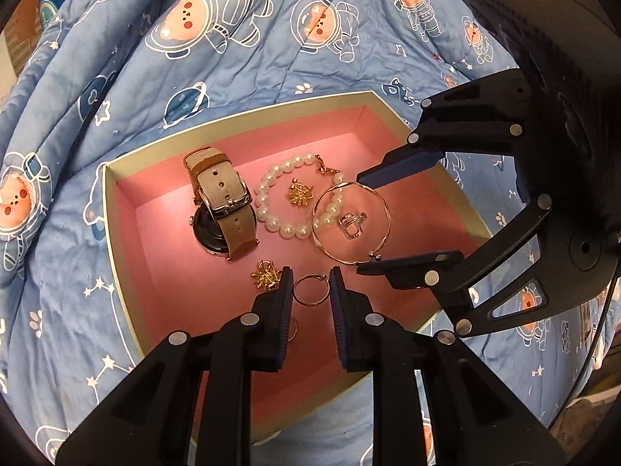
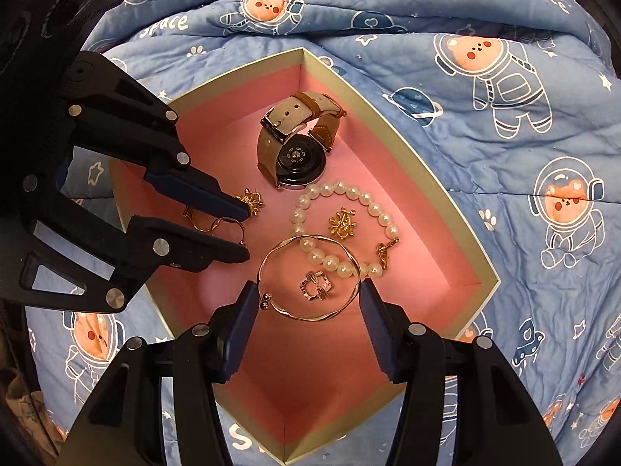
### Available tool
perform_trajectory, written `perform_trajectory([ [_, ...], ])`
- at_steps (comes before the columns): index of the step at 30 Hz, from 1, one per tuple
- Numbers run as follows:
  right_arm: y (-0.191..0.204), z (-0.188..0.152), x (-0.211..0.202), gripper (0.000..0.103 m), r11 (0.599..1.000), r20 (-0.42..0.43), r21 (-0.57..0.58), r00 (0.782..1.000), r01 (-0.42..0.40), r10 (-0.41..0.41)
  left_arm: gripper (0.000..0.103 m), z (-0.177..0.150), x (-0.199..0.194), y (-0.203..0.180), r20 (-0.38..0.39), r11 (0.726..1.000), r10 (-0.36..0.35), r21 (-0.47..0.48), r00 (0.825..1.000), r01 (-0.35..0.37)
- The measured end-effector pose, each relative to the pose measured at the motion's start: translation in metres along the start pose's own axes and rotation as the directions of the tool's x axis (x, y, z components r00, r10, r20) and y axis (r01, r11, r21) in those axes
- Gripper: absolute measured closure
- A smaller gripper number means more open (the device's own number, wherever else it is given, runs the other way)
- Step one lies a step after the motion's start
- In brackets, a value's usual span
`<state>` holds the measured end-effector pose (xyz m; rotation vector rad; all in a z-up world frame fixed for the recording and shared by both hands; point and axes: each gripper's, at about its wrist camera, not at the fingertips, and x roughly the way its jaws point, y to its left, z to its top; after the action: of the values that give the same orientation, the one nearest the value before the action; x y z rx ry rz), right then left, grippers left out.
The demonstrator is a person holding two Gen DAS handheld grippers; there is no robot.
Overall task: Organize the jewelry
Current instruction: 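Withdraw both tools toward the two gold lock charms on the comforter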
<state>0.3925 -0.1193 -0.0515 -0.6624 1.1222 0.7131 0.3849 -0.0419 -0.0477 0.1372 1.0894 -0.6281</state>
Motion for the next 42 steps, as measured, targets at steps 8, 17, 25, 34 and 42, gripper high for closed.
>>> perform_trajectory([
  [8,0.0,0.001,0.003,0.049,1.0,0.012,-0.012,1.0,0.025,-0.025,0.082,-0.003,-0.003,-0.003,0.021,1.0,0.005,0.012,1.0,-0.006],
  [17,-0.002,-0.008,-0.012,0.041,0.999,0.075,0.005,0.996,0.05,-0.051,0.039,-0.014,-0.051,0.002,0.174,0.998,-0.025,-0.05,0.984,0.034],
  [25,-0.002,-0.042,-0.062,0.029,0.98,0.28,0.199,0.96,-0.026,-0.031,0.013,-0.048,-0.101,-0.005,0.325,0.986,0.021,-0.162,0.946,0.033],
  [34,0.024,-0.103,-0.084,0.028,0.923,0.356,0.374,0.933,-0.096,-0.048,0.012,-0.109,-0.101,-0.031,0.322,0.978,0.132,-0.195,0.938,-0.071],
  [42,0.061,-0.144,-0.075,0.028,0.898,0.35,0.429,0.934,-0.096,-0.067,0.012,-0.146,-0.085,-0.057,0.3,0.975,0.144,-0.205,0.943,-0.084],
])
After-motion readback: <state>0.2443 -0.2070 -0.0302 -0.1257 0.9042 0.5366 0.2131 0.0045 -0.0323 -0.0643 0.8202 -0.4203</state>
